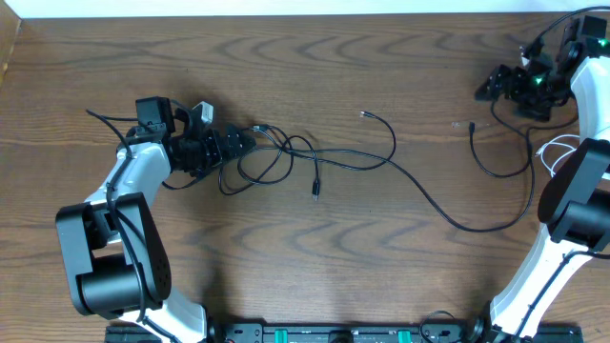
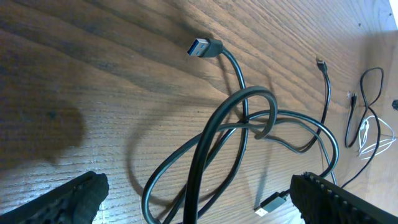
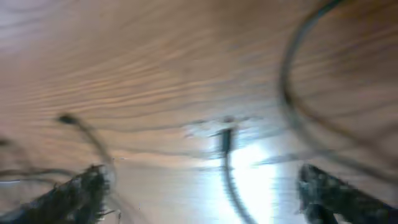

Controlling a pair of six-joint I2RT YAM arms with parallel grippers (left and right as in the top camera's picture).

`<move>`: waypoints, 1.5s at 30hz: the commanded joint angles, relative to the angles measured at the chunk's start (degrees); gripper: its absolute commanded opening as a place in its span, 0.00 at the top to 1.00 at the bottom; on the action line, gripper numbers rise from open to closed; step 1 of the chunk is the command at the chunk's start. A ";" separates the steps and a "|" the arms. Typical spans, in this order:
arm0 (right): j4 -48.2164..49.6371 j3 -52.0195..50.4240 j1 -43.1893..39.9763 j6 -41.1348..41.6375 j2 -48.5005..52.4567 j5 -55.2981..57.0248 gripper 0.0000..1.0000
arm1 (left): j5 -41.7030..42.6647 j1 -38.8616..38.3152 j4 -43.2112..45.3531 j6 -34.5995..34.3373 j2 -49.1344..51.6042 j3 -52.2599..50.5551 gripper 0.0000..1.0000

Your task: Untangle cables

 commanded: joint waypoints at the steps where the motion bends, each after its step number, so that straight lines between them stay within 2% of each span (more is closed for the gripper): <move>1: -2.32 -0.09 2.58 -0.20 -0.46 -7.96 0.26 | -0.35 0.31 -0.11 0.26 0.72 0.22 0.02; 5: -6.38 -0.22 6.97 -2.58 -0.44 -5.44 0.50 | -0.35 0.31 -0.11 0.26 0.72 0.22 0.02; 7: -8.11 -0.24 9.20 -4.24 -0.44 -4.22 0.55 | -0.35 0.31 -0.11 0.26 0.72 0.22 0.02; 9: -9.81 -0.33 12.04 -4.94 -0.44 -1.57 0.54 | -0.35 0.31 -0.11 0.26 0.72 0.22 0.02; 12: -11.72 -0.35 17.18 -4.94 -0.44 3.45 0.47 | -0.35 0.31 -0.11 0.26 0.72 0.22 0.02; 15: -12.02 -0.37 21.22 -4.94 -0.44 5.75 0.46 | -0.35 0.31 -0.11 0.26 0.72 0.22 0.02; 19: -10.14 -0.37 28.76 -4.96 -0.44 9.14 0.33 | -0.35 0.31 -0.11 0.26 0.72 0.22 0.01; 23: -8.15 -0.37 33.46 -4.94 -0.44 9.07 0.43 | -0.35 0.31 -0.11 0.26 0.72 0.22 0.02; 25: -5.57 -0.37 35.34 -5.42 -0.44 9.09 0.55 | -0.35 0.31 -0.11 0.26 0.72 0.22 0.02; 27: -3.26 -0.37 36.96 -8.33 -0.37 9.09 0.58 | -0.35 0.31 -0.11 0.26 0.72 0.22 0.02; 33: 0.55 -0.37 42.84 -19.78 -0.28 10.78 0.53 | -0.35 0.31 -0.11 0.26 0.72 0.22 0.01; 37: 2.14 -0.37 45.70 -20.35 0.00 16.46 0.51 | -0.59 0.31 -0.09 0.26 0.72 0.22 0.02; 45: 3.85 -0.50 47.91 -20.26 3.52 16.37 0.48 | -0.57 0.31 -0.09 0.26 0.72 0.22 0.02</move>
